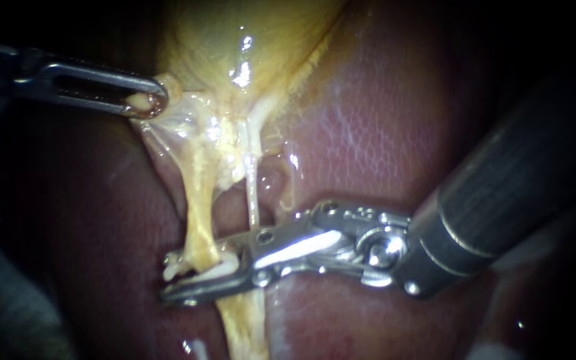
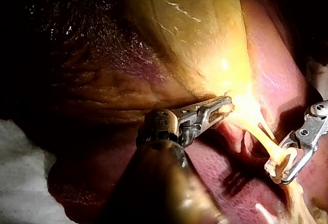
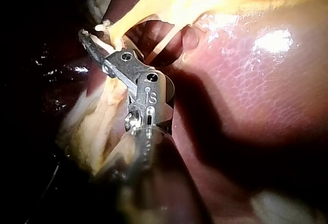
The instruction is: Clipping second clip left tube
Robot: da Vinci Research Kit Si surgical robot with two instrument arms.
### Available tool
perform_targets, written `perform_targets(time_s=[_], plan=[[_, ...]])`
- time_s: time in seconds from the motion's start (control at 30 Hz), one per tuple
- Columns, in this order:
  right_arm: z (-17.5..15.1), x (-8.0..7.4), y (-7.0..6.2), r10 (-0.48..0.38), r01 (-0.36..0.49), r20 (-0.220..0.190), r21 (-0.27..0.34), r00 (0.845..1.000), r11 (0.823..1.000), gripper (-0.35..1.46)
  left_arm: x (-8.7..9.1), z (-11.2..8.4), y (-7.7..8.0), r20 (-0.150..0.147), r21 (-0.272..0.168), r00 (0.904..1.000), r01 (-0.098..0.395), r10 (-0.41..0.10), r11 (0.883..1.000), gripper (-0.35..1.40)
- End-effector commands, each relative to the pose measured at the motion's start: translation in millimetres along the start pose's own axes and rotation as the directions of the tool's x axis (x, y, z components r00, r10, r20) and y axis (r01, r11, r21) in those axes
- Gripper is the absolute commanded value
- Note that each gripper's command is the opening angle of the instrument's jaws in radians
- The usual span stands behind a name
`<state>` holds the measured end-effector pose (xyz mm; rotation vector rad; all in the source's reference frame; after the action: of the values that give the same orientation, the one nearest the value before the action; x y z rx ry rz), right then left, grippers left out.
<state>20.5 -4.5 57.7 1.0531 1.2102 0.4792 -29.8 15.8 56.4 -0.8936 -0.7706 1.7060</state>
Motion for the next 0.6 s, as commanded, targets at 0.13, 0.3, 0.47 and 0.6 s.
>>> perform_targets(time_s=[0.13,0.3,0.47,0.6], plan=[[-0.1,0.0,0.1,-0.002,0.002,0.000,0.001,1.000,1.000,-0.01,0.0,0.0,0.0,0.000,0.000,1.0000,0.000,0.000,1.000,-0.35],[-0.4,-0.1,0.0,0.016,-0.016,0.001,0.002,1.000,1.000,-0.29,0.0,0.0,0.0,0.000,0.001,1.0000,0.000,0.000,1.000,-0.35],[-0.8,-0.3,-0.1,0.044,-0.044,-0.005,-0.007,0.999,0.999,-0.35,0.0,0.0,-0.1,0.000,0.000,1.0000,0.000,0.000,1.000,-0.35],[-1.0,-0.5,0.0,0.043,-0.044,-0.007,-0.012,0.999,0.999,-0.35,0.0,0.0,-0.1,0.000,0.000,1.0000,0.000,0.000,1.000,-0.35]])
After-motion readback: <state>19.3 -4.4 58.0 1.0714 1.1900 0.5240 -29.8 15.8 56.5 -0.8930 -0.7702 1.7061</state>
